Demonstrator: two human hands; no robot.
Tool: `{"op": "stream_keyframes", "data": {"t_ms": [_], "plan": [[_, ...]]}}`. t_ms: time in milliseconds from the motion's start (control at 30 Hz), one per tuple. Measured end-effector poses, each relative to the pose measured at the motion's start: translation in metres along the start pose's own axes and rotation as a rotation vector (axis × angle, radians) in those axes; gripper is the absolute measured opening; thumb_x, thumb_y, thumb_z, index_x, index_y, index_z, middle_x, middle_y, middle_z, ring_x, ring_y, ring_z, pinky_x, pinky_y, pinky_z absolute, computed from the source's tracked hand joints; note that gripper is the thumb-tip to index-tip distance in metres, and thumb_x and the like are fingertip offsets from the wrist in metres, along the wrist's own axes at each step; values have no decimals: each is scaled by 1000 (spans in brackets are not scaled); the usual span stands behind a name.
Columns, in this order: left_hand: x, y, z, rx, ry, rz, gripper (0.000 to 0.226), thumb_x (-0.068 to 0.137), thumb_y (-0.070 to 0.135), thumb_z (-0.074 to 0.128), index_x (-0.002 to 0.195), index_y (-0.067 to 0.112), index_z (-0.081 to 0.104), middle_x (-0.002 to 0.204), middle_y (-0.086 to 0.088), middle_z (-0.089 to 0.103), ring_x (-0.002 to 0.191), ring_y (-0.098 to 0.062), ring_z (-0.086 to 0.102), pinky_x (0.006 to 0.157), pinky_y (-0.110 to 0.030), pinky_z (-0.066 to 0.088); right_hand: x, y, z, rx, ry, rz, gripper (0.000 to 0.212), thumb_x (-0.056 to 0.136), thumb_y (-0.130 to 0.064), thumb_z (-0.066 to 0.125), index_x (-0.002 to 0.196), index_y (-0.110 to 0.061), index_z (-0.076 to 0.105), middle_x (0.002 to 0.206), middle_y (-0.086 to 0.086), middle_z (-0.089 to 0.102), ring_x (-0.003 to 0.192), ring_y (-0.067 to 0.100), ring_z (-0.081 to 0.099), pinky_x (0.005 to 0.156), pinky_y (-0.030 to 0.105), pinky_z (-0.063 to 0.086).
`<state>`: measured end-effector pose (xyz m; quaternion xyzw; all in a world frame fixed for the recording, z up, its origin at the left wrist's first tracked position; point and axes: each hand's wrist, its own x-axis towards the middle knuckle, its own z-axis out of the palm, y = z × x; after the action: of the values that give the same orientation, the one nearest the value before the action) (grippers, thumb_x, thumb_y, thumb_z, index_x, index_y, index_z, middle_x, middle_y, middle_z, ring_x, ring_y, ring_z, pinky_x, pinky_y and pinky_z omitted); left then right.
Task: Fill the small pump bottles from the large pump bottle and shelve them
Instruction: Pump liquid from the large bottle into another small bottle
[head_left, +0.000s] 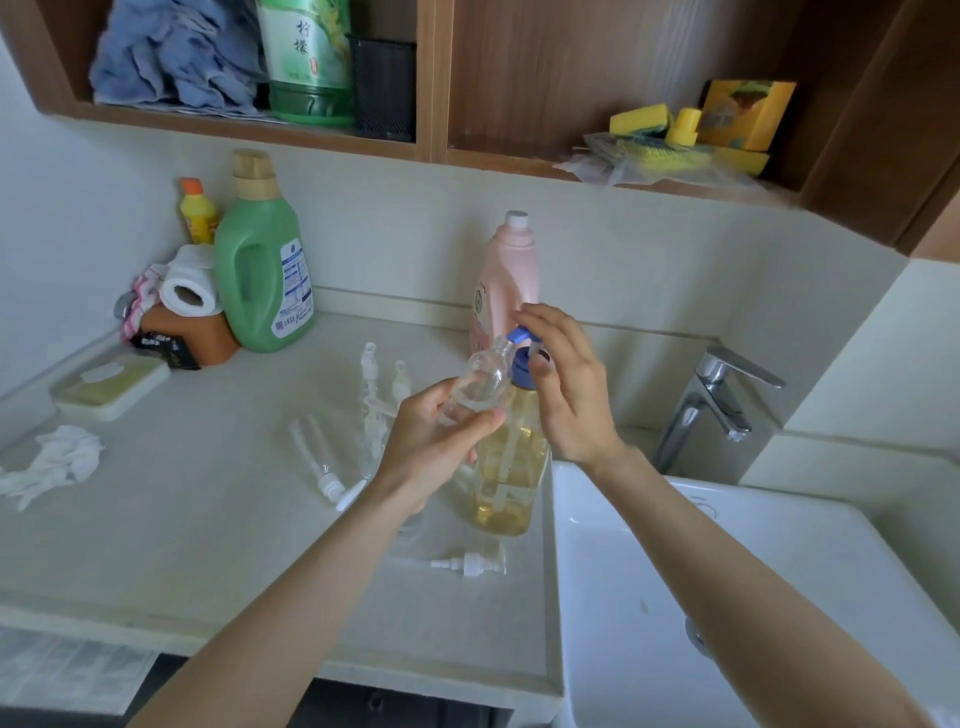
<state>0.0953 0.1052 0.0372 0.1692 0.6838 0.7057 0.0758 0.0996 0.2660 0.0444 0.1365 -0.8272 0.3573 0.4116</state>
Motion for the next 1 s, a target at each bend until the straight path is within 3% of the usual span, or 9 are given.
{"op": "stream_keyframes", "data": {"t_ms": [200,367,500,700,767,833,1000], "plan": [[1,-4,-3,0,-6,15,17,81,9,73,91,21,67,62,-1,53,41,-9,46,37,-11,30,-5,0,13,17,115,-13,42,85,-13,37,111,3,65,121,0,53,118,18,49,105,28,37],[2,-11,-8,46,-40,66,18,79,9,74,94,18,69,65,5,59,46,-8,50,43,-14,36,-13,8,20,-2,142,-65,44,76,-8,37,107,3,67,118,-2,54,115,14,48,102,27,38],[2,-9,-7,29,-31,37,25,79,9,75,99,24,69,66,6,57,44,-10,48,40,-13,33,-14,5,19,-24,119,-69,46,74,-9,38,107,3,67,117,-2,55,114,14,48,102,25,37],[4,3,-7,42,-37,46,27,80,15,74,103,27,69,75,-3,60,45,-12,50,40,-12,32,4,-1,-2,-22,26,-60,41,84,-17,39,110,-1,66,118,-1,59,114,15,52,100,25,40],[5,6,-7,51,-39,52,25,80,16,74,101,30,69,73,-2,59,45,-10,50,40,-11,31,4,0,-2,-19,36,-74,40,95,-30,41,113,-2,64,119,-4,57,115,12,51,100,27,41],[4,9,-6,37,-47,59,25,81,16,74,100,31,68,74,-4,60,45,-10,50,39,-11,31,-1,3,3,-12,74,-107,55,101,-46,31,115,-3,63,122,-2,56,120,12,49,103,26,37],[2,4,-5,36,-49,72,20,81,12,73,94,26,69,74,-5,60,45,-12,49,40,-14,33,-7,9,22,-10,181,-104,50,100,-41,32,108,-2,62,115,6,58,115,20,49,100,33,38]]}}
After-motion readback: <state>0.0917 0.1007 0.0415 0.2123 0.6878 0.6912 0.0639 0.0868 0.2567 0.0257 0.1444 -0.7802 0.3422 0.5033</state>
